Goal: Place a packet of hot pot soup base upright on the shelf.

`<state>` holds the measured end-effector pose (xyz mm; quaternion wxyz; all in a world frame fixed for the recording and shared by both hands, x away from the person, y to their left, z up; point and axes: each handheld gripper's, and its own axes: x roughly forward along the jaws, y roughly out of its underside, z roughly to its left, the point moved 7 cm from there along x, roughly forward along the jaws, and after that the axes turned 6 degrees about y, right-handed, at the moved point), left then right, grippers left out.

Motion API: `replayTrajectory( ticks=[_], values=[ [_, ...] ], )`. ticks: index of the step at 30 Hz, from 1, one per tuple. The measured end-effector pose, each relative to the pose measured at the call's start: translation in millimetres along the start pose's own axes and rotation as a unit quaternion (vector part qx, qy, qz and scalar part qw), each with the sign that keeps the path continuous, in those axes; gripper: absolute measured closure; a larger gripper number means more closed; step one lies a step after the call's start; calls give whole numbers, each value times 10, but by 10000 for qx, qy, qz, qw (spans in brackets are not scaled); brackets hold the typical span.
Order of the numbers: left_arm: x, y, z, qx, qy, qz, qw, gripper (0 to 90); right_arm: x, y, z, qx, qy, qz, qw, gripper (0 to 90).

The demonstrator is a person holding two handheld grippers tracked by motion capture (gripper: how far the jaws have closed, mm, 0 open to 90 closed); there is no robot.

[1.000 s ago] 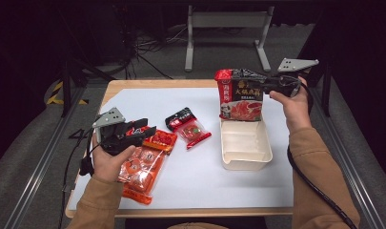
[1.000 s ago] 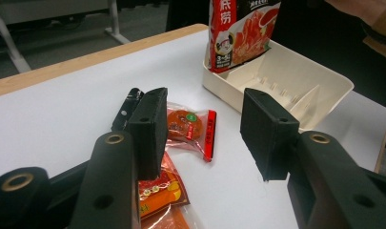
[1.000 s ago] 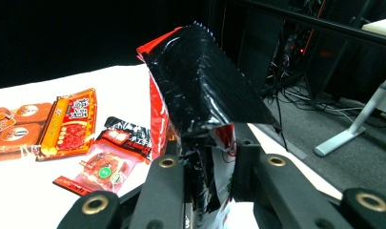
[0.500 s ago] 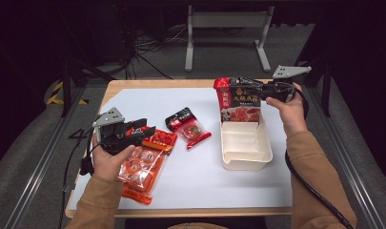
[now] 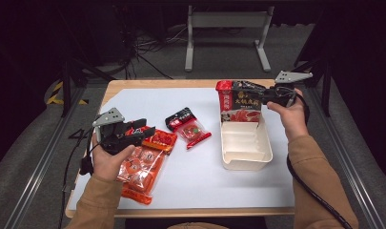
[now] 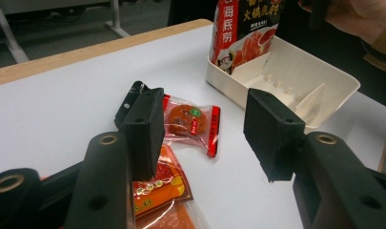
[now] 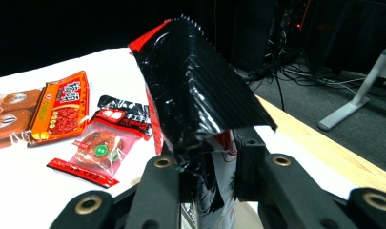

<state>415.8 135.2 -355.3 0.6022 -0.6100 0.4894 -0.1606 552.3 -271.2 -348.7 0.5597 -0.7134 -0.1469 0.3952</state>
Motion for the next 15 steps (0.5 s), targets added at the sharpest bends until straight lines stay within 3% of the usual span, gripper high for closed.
replayTrajectory(
  ticks=[11,15],
  values=[
    [2,32,43,10,-23,92,10000,490,-57,141,-74,270,168,-32,9995,766],
    [12,42,51,-24,-14,105,9999,488,-63,144,-72,252,176,-18,9995,755]
  ],
)
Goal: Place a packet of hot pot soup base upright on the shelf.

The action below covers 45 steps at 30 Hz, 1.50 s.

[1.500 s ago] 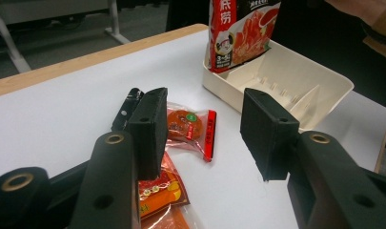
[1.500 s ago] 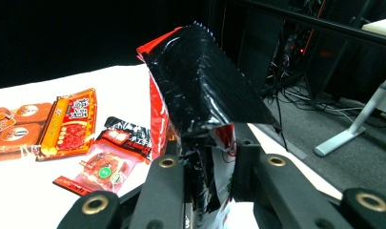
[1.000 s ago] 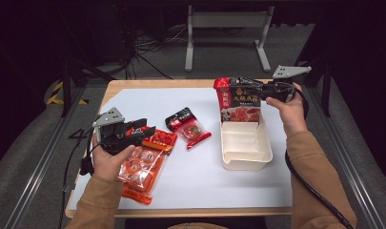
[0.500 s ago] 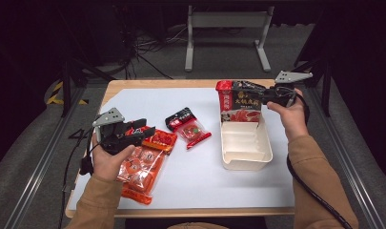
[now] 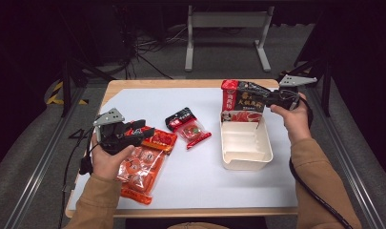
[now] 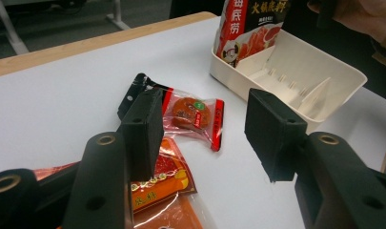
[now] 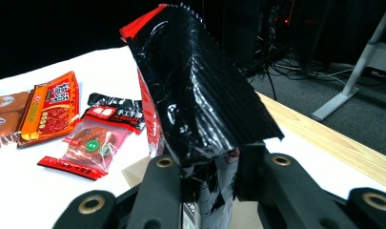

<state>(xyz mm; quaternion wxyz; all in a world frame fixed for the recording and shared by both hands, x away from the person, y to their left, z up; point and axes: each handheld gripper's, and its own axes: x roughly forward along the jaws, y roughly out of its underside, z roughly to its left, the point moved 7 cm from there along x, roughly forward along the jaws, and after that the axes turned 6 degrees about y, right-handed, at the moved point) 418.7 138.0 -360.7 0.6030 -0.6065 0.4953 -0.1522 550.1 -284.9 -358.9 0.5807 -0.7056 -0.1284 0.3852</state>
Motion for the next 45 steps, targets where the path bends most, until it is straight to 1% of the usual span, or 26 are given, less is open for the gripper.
replayTrajectory(
  ticks=[2,3,4,5,7,9,10,13,16,17,19,20,21,22,23,25,26,30,31,32,36,40,41,43,44,45],
  values=[
    [-1,4,9,-14,-6,20,10000,486,-3,-4,3,-9,7,14,10000,737],
    [-2,7,10,-55,-13,31,10000,483,-7,-7,4,42,-7,9,10000,725],
    [3,7,24,-30,-21,20,10000,479,-11,-10,6,89,-26,-7,10000,701],
    [3,7,24,-30,-21,20,10000,473,-11,-10,6,89,-26,-7,10000,701],
    [7,14,45,-28,-16,61,10000,464,-42,-30,6,319,-103,-119,9994,633],
    [14,19,55,-46,-7,95,9999,452,-85,-46,0,390,-54,-163,9991,566],
    [19,19,54,-72,0,87,9999,446,-113,-51,-1,371,3,-156,9992,541],
    [21,17,68,-54,9,133,9999,441,-189,-54,1,360,106,-145,9992,487],
    [29,6,86,-57,-12,95,9999,438,-282,-44,12,354,192,-120,9991,452],
    [29,6,86,-57,-12,95,9999,436,-282,-44,12,354,192,-120,9991,452],
    [30,10,98,-72,-34,131,9999,435,-346,-23,20,373,284,-95,9989,429],
    [31,10,111,-45,-64,145,9999,433,-374,4,25,308,372,11,9988,424],
    [34,12,116,-71,-72,145,9998,431,-399,18,34,262,402,30,9988,422],
    [34,12,130,-39,-89,147,9998,429,-428,26,39,257,421,10,9988,418],
    [32,17,136,-45,-108,161,9998,427,-457,32,49,309,428,1,9986,412],
    [24,26,160,-5,-208,216,9996,419,-517,31,67,347,431,-64,9984,404],
    [17,29,167,-18,-199,232,9995,415,-547,30,79,357,441,-83,9984,404],
    [-26,33,230,-57,-227,215,9995,398,-652,45,151,330,501,4,9982,412],
    [-33,31,247,-57,-223,188,9996,396,-675,53,173,281,530,36,9982,412],
    [-40,35,255,-95,-207,186,9996,395,-695,56,201,252,530,31,9983,412],
    [-66,53,308,-58,-228,243,9994,392,-767,74,306,131,475,41,9988,414],
    [-76,69,360,12,-330,306,9990,385,-834,64,421,67,393,-48,9992,393],
    [-74,76,363,-30,-320,324,9990,384,-846,61,445,37,377,-65,9993,392],
    [-67,77,376,-35,-342,315,9989,381,-861,60,494,-11,331,-69,9994,387],
    [-62,80,390,-36,-370,337,9987,378,-861,60,494,-11,331,-69,9994,387],
    [-58,84,401,-42,-382,364,9986,378,-867,61,525,-35,290,-80,9995,385]
  ],
)
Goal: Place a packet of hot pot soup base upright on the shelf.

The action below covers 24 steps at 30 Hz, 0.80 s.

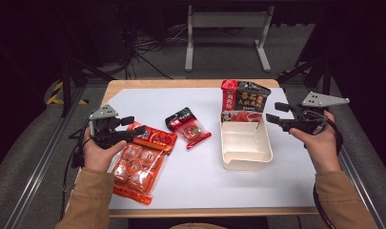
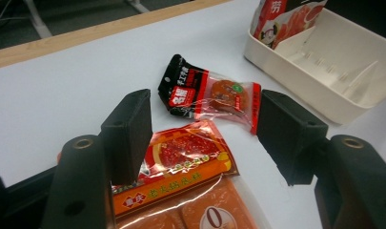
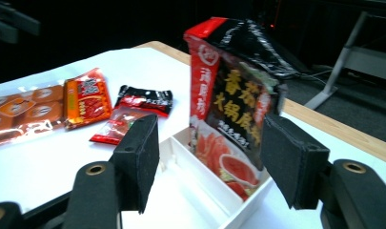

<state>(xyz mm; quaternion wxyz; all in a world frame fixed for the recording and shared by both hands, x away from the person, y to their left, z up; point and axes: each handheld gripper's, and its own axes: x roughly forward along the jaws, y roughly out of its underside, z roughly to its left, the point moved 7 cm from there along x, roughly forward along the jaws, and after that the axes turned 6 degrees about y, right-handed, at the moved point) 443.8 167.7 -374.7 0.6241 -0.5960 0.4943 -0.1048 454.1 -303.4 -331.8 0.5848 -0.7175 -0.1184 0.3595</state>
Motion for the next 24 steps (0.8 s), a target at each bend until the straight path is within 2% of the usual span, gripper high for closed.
replayTrajectory(
  ticks=[5,10,12,16,18,20,22,24],
  values=[
    [11,43,102,31,-128,104,9999,364,-32,18,133,-73,-148,-3,9999,377],
    [36,102,267,-192,-269,112,9994,359,2,58,261,-220,-403,106,9989,353],
    [74,134,329,-210,-291,164,9992,359,26,81,298,-321,-375,139,9987,353],
    [146,192,457,-303,-396,193,9986,360,42,84,367,-271,-411,19,9988,353],
    [173,216,525,-321,-503,226,9980,360,48,80,389,-301,-424,54,9986,353],
    [200,238,574,-393,-519,258,9975,361,37,66,403,-278,-425,7,9987,353],
    [222,255,634,-367,-577,313,9972,361,30,58,417,-271,-435,-21,9987,353],
    [256,272,682,-456,-599,309,9967,362,23,56,428,-294,-436,-25,9986,353]
  ],
)
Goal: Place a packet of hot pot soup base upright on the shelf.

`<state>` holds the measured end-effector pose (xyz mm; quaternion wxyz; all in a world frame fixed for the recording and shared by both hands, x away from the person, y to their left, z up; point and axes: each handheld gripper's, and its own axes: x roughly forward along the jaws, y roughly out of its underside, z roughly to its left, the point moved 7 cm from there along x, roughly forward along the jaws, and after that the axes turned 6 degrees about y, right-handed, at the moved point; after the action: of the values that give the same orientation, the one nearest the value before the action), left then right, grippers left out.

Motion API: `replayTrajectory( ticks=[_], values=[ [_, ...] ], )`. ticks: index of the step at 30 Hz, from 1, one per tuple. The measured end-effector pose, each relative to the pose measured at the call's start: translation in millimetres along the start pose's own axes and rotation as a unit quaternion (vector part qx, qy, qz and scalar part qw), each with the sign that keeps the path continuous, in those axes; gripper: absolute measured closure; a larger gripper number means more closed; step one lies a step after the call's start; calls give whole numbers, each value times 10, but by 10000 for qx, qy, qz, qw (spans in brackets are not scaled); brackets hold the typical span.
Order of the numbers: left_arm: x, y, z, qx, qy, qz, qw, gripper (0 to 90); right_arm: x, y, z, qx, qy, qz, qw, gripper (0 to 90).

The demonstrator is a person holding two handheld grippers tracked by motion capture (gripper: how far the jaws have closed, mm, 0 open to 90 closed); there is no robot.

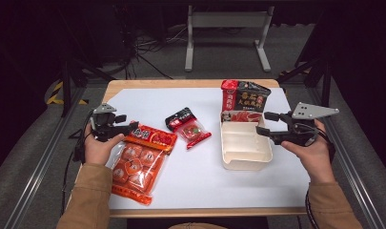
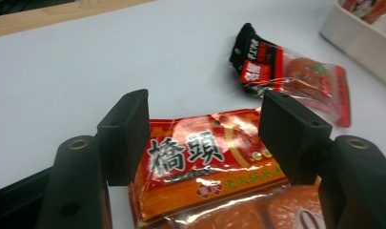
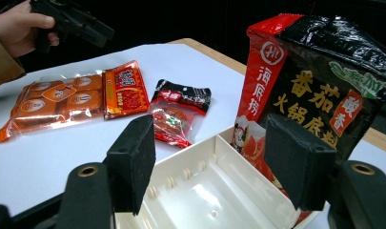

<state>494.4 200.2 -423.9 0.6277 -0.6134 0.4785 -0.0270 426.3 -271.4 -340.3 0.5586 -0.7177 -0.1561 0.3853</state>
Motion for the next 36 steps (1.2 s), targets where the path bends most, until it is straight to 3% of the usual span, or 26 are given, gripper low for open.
replayTrajectory(
  ticks=[9,19,22,27,36],
  values=[
    [119,67,210,-279,-44,9,9996,358,-17,29,-14,75,0,-18,10000,352],
    [233,134,317,-434,135,9,9990,353,11,60,4,85,-28,30,10000,350],
    [270,155,338,-457,110,104,9988,354,11,63,5,100,-35,27,9999,348],
    [348,237,405,-660,-1,398,9970,353,17,72,2,100,-40,34,9999,347],
    [411,317,445,-848,136,614,9944,344,24,83,6,106,-51,50,9999,345]
  ],
)
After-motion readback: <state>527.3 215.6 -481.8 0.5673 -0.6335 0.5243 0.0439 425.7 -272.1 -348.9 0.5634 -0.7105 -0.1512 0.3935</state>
